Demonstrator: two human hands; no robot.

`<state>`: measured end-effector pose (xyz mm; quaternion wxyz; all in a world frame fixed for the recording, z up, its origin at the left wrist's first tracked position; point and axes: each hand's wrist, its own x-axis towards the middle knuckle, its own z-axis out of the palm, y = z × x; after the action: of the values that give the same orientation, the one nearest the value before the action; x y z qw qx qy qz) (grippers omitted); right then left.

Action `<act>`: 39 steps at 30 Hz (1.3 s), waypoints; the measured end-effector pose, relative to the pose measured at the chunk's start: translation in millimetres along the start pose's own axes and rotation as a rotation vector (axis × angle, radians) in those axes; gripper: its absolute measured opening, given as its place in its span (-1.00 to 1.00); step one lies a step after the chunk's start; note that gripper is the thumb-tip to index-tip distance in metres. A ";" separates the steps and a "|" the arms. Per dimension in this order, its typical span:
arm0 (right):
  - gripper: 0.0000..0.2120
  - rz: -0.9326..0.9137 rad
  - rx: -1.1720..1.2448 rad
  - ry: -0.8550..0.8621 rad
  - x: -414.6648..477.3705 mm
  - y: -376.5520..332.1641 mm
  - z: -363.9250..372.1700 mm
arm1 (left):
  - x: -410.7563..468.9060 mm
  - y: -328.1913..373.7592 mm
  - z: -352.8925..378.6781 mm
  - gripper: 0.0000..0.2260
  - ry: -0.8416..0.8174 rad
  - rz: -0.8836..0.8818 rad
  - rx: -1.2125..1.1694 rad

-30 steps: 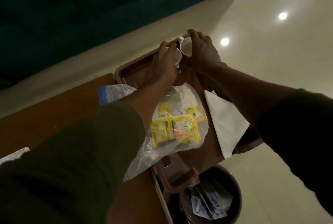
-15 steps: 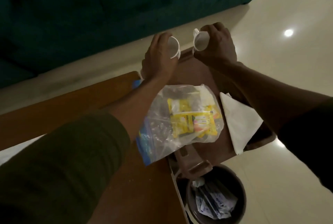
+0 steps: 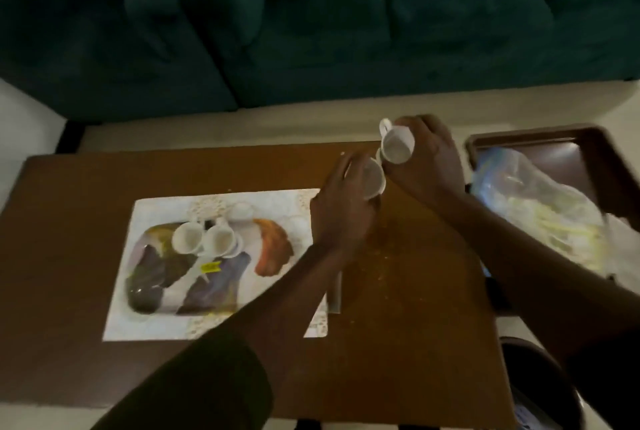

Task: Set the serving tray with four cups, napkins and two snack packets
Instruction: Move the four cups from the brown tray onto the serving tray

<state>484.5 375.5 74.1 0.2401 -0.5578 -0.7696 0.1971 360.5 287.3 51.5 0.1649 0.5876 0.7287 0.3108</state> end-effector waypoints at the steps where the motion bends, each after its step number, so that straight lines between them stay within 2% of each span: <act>1: -0.49 -0.005 0.009 -0.029 -10.0 -19.9 14.9 | -12.5 -18.4 -16.6 -0.45 0.011 -0.021 0.015; 4: -0.39 0.014 0.050 -0.097 -35.7 -72.3 53.2 | -43.3 -67.2 -65.0 -0.45 0.060 -0.030 0.074; 9: -0.36 0.037 0.088 -0.186 -86.6 -146.4 106.7 | -93.6 -141.2 -126.3 -0.44 0.115 -0.111 0.146; 13: -0.31 0.061 0.073 -0.322 -130.5 -174.0 149.4 | -137.0 -200.1 -153.0 -0.47 0.061 -0.193 0.210; 18: -0.37 0.052 0.030 -0.406 -161.4 -175.9 187.2 | -166.6 -257.4 -166.3 -0.44 -0.082 -0.396 0.256; 24: -0.36 0.115 -0.005 -0.422 -171.9 -182.8 213.9 | -159.3 -269.8 -157.3 -0.49 -0.086 -0.465 0.221; 32: -0.24 0.182 0.018 -0.482 -181.6 -185.5 230.5 | -158.8 -274.5 -141.5 -0.43 -0.105 -0.491 0.242; 34: -0.30 0.177 0.036 -0.467 -179.0 -183.7 225.4 | -159.7 -275.8 -144.1 -0.34 -0.127 -0.480 0.235; 37: -0.58 0.030 -0.024 -0.388 -168.0 -173.8 210.9 | -163.0 -279.7 -156.5 -0.24 -0.115 -0.371 0.359; 39: -0.53 -0.059 -0.101 -0.458 -157.6 -165.0 203.8 | -165.6 -284.4 -167.0 -0.27 -0.152 -0.277 0.437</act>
<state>279.6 168.5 -19.7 0.0366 -0.4872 -0.8289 0.2726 87.2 52.2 -27.5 0.1294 0.5254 0.8376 0.0757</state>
